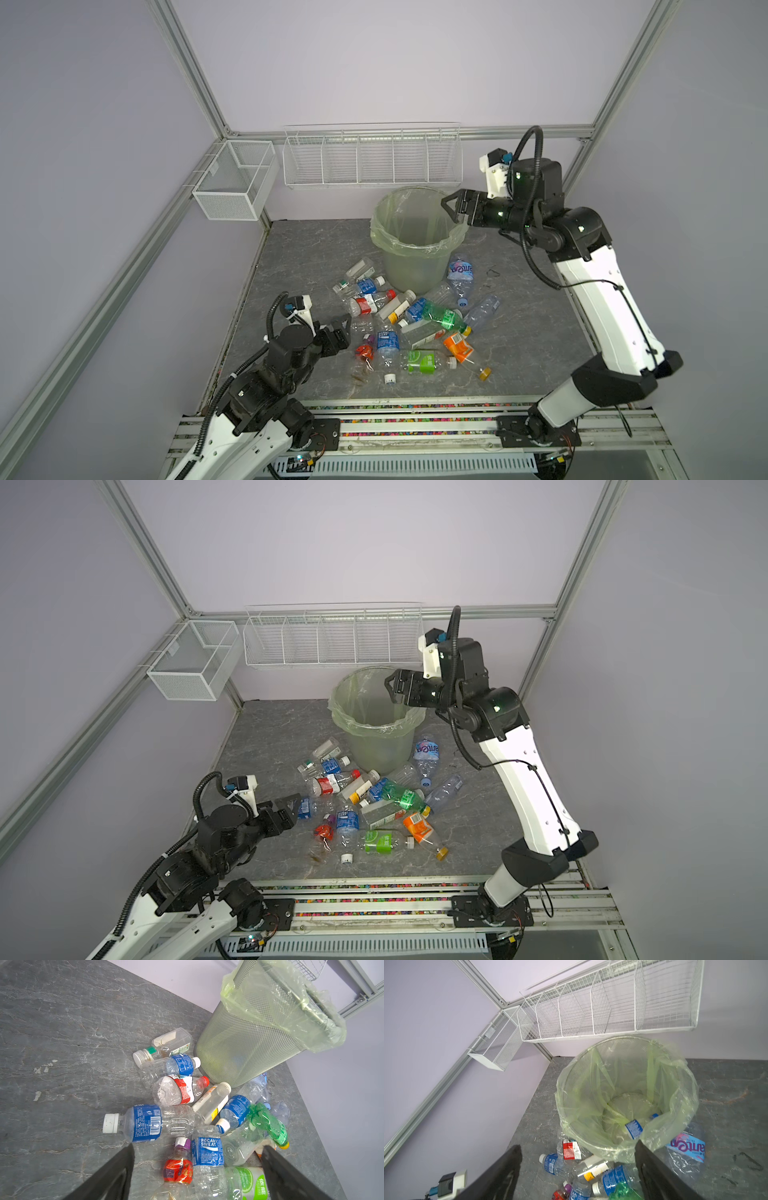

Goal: Throw the plastic bottles in the bin
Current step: 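Open the right gripper to drop the bottle into the bin, then grasp a clear bottle in the pile with the left gripper while the right draws back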

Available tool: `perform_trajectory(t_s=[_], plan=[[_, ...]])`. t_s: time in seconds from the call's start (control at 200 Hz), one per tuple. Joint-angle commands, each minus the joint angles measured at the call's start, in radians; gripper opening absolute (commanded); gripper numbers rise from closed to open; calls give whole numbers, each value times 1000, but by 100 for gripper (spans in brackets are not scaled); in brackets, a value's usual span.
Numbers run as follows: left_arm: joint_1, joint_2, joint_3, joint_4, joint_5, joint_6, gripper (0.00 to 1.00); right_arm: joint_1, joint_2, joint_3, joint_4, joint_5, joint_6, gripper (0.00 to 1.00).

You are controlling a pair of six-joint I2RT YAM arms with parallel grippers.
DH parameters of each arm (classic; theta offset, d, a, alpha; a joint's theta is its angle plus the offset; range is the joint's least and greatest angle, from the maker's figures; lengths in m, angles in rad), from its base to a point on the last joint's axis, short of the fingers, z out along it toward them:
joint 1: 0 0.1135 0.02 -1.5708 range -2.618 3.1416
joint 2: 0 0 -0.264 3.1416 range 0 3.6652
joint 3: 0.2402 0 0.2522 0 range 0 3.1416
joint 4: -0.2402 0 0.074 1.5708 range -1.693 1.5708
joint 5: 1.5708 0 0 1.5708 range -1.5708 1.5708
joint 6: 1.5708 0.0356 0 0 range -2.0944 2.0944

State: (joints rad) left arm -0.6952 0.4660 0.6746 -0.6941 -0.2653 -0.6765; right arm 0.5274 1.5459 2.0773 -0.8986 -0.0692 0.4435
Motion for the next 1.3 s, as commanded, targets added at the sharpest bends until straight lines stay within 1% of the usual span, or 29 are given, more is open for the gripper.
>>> perform_trajectory(t_s=[0.0,0.135,0.21,0.36,0.57,0.665,0.775,0.895,1.135,1.294], plan=[[-4,30,36,-24,-18,14,95,4,-117,-171,5,39,-26,88],[-4,78,62,-11,7,25,95,4,-311,-414,6,97,-32,88],[-4,106,69,0,22,22,95,3,-414,-543,7,107,-32,88],[-4,157,68,32,71,21,95,4,-559,-734,-12,69,-37,88],[-8,238,64,69,200,64,93,4,-699,-940,-28,26,-19,88],[-33,261,65,80,218,81,93,4,-728,-997,-33,8,-9,88],[-101,283,69,105,216,121,93,5,-739,-1044,-43,-7,-8,88],[-175,395,85,132,206,175,93,5,-752,-1076,-37,-23,-7,88],[-265,653,193,160,198,300,92,5,-771,-1094,-28,-31,-3,88],[-282,785,267,178,212,375,91,5,-786,-1104,-30,-32,-4,88]])
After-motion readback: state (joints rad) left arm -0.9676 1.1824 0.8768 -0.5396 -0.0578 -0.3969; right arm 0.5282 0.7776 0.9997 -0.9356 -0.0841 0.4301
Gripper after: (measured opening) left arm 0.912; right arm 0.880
